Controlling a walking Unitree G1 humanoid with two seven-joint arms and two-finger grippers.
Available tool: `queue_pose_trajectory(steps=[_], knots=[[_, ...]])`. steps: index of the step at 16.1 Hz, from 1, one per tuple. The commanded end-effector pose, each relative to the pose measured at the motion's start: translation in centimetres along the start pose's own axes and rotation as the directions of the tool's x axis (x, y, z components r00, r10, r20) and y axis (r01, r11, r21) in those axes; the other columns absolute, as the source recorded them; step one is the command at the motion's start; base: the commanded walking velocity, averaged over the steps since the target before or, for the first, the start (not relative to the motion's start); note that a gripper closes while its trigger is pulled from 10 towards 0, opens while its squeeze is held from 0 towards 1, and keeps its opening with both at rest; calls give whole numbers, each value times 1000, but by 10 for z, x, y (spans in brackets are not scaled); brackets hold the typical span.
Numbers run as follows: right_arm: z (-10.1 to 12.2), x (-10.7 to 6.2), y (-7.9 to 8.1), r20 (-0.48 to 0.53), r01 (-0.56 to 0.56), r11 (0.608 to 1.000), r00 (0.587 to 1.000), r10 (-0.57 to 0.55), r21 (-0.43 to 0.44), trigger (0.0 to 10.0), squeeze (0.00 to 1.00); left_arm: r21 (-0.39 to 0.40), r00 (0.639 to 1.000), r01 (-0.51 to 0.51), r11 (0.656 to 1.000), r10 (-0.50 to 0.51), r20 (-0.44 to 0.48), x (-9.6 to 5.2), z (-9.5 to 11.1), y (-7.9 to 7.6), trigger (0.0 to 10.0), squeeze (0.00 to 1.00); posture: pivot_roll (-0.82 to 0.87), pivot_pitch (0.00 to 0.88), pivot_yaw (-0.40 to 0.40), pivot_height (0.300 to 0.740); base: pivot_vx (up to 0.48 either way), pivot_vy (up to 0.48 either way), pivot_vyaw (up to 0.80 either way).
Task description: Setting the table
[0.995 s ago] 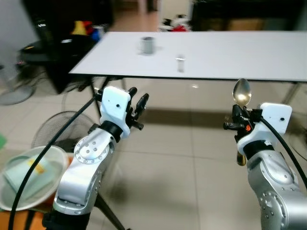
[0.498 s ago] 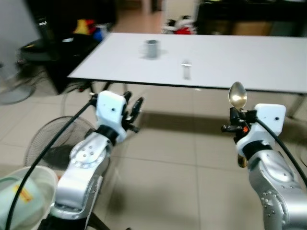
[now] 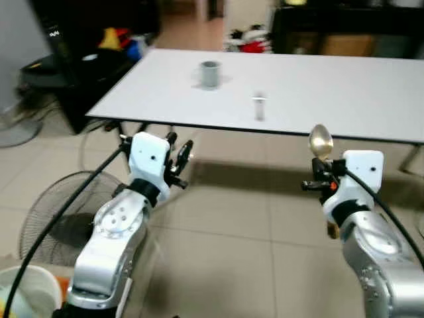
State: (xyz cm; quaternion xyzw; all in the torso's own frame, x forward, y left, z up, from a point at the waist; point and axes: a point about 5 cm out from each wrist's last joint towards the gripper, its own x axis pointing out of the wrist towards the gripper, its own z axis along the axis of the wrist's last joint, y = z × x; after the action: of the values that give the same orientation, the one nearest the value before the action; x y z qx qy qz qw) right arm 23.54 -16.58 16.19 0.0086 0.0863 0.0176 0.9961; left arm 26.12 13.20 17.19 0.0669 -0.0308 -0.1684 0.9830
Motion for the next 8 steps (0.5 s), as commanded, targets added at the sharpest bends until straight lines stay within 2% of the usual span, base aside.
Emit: queue_pose_trajectory(steps=[1,8], knots=[[3,0,3,7,-21,1000,1000,21,0,10000,0,7,1000,-3,1000,3,7,1,2,1,10000,0,73,0,26,740,368,0,0],[10,-1,2,41,-9,999,999,7,49,10000,0,12,1000,5,1000,-5,8,1,2,0,10000,0,73,0,27,740,372,0,0]])
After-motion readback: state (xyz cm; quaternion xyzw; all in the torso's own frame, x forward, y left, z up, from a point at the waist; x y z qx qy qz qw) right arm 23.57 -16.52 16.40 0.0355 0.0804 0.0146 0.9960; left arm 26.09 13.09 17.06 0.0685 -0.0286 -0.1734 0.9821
